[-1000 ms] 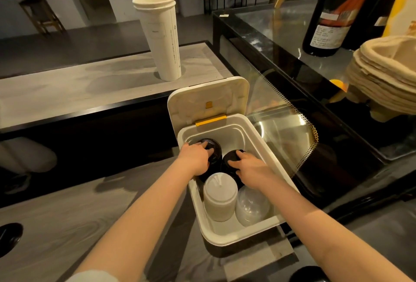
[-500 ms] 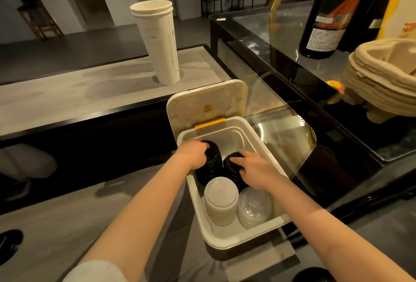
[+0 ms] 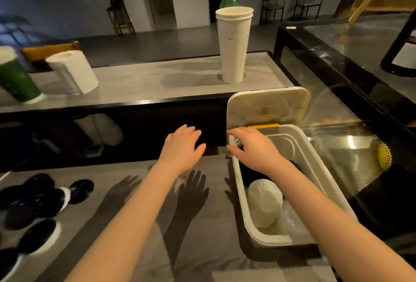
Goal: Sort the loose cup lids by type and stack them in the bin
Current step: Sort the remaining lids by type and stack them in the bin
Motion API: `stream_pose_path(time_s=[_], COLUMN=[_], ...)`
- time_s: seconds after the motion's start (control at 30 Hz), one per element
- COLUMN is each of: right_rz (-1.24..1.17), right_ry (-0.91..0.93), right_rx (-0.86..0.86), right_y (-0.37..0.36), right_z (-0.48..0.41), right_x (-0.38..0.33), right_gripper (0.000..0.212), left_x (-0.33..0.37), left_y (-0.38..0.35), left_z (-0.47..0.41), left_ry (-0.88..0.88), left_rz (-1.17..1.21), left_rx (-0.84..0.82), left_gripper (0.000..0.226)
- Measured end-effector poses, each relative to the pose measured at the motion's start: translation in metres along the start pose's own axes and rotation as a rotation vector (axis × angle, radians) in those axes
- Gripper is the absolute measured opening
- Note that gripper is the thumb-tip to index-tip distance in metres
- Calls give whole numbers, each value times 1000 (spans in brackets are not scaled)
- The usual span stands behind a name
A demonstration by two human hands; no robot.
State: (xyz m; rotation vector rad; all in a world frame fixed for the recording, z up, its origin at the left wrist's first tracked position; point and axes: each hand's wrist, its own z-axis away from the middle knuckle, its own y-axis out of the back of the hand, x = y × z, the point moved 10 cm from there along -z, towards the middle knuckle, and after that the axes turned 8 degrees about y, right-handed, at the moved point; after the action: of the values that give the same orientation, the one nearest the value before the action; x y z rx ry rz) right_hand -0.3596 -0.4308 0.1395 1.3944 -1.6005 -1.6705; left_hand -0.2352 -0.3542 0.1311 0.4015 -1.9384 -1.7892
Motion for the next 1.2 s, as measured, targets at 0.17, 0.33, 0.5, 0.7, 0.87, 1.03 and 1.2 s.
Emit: stream_pose_path(time_s=[0.17,0.33,0.5,0.7,0.87,1.03,1.2], right_rz=[-44,-72,-90,-79,-62,-138,-81], right_ry=[178,325,382,366,314,263,146], right_rx=[-91,-190,-267,-357,-453,-541,-623], right_y=[-44,-89,-140,-207,-269,-334,-391], right_z=[-36,-63,-88,-122,-151,-172,-186], right_x=[-79,-162,-232,-314,-366,-397,-398], right_gripper=[49,48,45,43,36,30,58], left_x=[-109,-204,-290,-400,-492,-565,-602], left_y=[10,13,8,3,-7,-43,-86], left_z=[51,106,145,167,175,172,161], left_ry=[268,460,590,674,721,751,769], left_rz=[-28,-1,36,66,103,165,224], left_rx=[-17,-16,-22,-46,-91,-265,-470], left_gripper=[55,57,55,54,55,59,71])
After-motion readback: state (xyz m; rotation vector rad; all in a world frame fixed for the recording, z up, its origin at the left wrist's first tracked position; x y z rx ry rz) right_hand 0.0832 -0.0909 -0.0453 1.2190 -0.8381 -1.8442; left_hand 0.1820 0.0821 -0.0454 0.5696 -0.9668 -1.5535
